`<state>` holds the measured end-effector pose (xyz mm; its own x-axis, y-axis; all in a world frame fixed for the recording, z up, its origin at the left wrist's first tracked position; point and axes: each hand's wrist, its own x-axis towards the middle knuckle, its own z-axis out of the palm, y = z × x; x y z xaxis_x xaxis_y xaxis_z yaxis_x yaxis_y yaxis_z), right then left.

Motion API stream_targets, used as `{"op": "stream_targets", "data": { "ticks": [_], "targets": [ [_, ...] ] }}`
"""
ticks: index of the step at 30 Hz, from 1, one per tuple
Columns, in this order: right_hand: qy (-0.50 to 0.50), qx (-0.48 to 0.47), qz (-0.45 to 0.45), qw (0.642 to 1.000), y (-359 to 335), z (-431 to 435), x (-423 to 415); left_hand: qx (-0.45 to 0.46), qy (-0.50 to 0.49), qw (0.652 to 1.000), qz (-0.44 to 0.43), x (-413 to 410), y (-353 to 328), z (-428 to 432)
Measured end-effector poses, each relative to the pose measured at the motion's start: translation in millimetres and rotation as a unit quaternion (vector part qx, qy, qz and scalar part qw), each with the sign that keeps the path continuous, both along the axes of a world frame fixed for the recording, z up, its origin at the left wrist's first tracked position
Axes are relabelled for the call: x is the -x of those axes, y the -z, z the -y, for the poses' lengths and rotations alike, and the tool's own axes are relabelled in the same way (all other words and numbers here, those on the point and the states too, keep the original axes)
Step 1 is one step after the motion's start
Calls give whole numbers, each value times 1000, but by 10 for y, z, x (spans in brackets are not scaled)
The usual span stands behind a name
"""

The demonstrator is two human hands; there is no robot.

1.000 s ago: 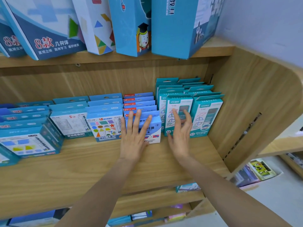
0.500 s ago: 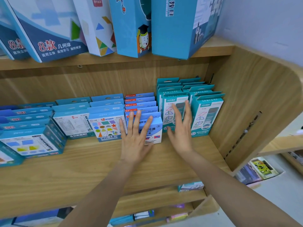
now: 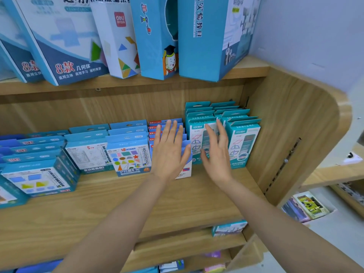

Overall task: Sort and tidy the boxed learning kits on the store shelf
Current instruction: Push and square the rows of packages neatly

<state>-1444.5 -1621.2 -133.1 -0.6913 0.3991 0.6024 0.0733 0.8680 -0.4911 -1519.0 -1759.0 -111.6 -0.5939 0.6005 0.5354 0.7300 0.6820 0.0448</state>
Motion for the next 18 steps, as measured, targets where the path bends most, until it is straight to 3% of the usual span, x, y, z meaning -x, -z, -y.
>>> {"op": "stream_targets", "data": {
  "ticks": [7, 18],
  "targets": [
    [39, -109, 63, 991, -253, -157, 101, 72, -23, 993, 95, 145, -150, -279],
    [17, -71, 69, 995, -285, -183, 100, 71, 2, 993, 92, 183, -169, -328]
  ]
}}
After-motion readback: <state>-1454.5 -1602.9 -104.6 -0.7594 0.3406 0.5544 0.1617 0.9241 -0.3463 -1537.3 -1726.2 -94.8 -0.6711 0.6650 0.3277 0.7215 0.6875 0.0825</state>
